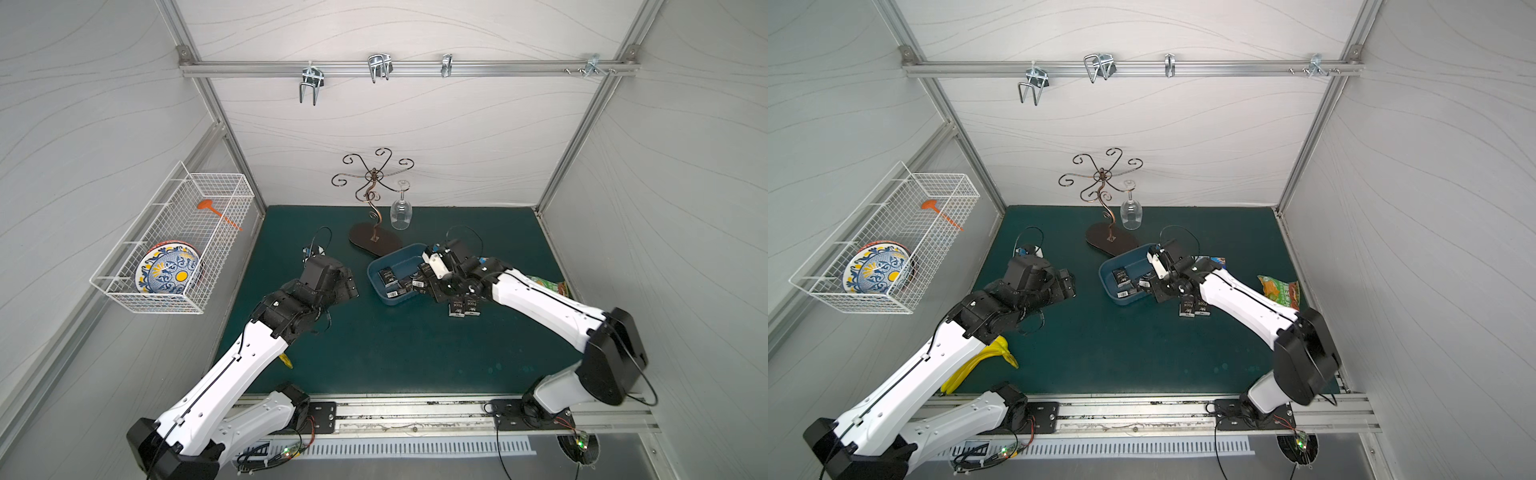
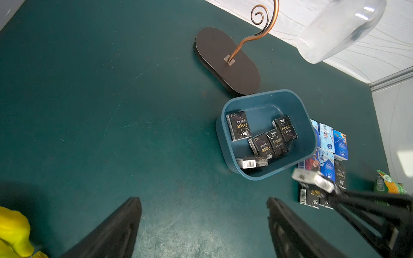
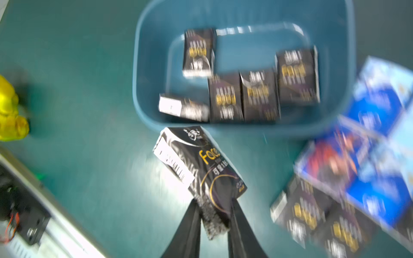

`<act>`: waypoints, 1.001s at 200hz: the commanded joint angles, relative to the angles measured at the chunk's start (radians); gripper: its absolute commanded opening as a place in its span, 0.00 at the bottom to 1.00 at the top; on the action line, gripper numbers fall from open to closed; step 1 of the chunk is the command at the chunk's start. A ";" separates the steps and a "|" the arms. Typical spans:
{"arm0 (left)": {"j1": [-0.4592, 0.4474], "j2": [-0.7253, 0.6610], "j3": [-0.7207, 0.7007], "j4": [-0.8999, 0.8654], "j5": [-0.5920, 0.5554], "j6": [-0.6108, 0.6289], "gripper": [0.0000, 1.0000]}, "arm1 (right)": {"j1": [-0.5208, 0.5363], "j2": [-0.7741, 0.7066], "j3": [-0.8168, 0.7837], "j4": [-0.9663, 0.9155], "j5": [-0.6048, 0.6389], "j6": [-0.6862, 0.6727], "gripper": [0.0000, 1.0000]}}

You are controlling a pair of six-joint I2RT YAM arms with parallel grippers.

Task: Take the pocket tissues out of the storage box
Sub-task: Pick up the pocket tissues from the storage box, then place the pocket tissues at the center of the board.

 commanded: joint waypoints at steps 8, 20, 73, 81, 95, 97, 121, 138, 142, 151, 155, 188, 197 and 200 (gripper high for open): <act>0.003 -0.020 0.002 0.044 -0.005 0.005 0.92 | 0.028 -0.095 -0.178 -0.006 0.021 0.122 0.25; 0.004 -0.016 0.003 0.049 0.005 0.001 0.92 | 0.039 -0.101 -0.241 0.034 0.028 0.157 0.25; 0.004 -0.013 -0.006 0.051 0.011 -0.007 0.92 | 0.154 -0.021 -0.296 0.084 0.067 0.233 0.38; 0.004 -0.014 -0.006 0.049 0.010 -0.007 0.92 | 0.166 -0.020 -0.288 0.076 0.061 0.236 0.44; 0.004 -0.017 -0.006 0.049 0.007 -0.006 0.92 | 0.178 -0.040 -0.281 0.068 0.062 0.241 0.51; 0.003 -0.017 -0.006 0.048 0.007 -0.007 0.92 | 0.178 -0.044 -0.281 0.066 0.061 0.241 0.51; 0.004 -0.017 -0.005 0.046 0.002 -0.006 0.92 | 0.177 -0.097 -0.256 0.021 0.067 0.228 0.56; 0.004 -0.015 -0.006 0.046 -0.001 -0.005 0.92 | 0.170 -0.130 -0.248 -0.004 0.076 0.211 0.59; 0.004 -0.014 -0.004 0.046 0.000 -0.005 0.92 | 0.166 -0.135 -0.247 -0.002 0.072 0.209 0.59; 0.005 -0.012 -0.004 0.046 0.002 -0.007 0.92 | 0.152 -0.135 -0.253 0.011 0.062 0.191 0.60; 0.005 -0.012 -0.004 0.046 0.003 -0.007 0.92 | 0.143 -0.131 -0.254 0.016 0.051 0.182 0.61; 0.003 -0.009 -0.006 0.048 0.005 -0.008 0.92 | 0.107 -0.041 -0.255 0.058 -0.061 0.066 0.65; 0.004 -0.010 -0.007 0.048 0.006 -0.008 0.92 | 0.105 -0.015 -0.251 0.067 -0.074 0.042 0.65; 0.005 -0.010 -0.007 0.048 0.006 -0.008 0.92 | 0.105 -0.006 -0.250 0.069 -0.074 0.032 0.66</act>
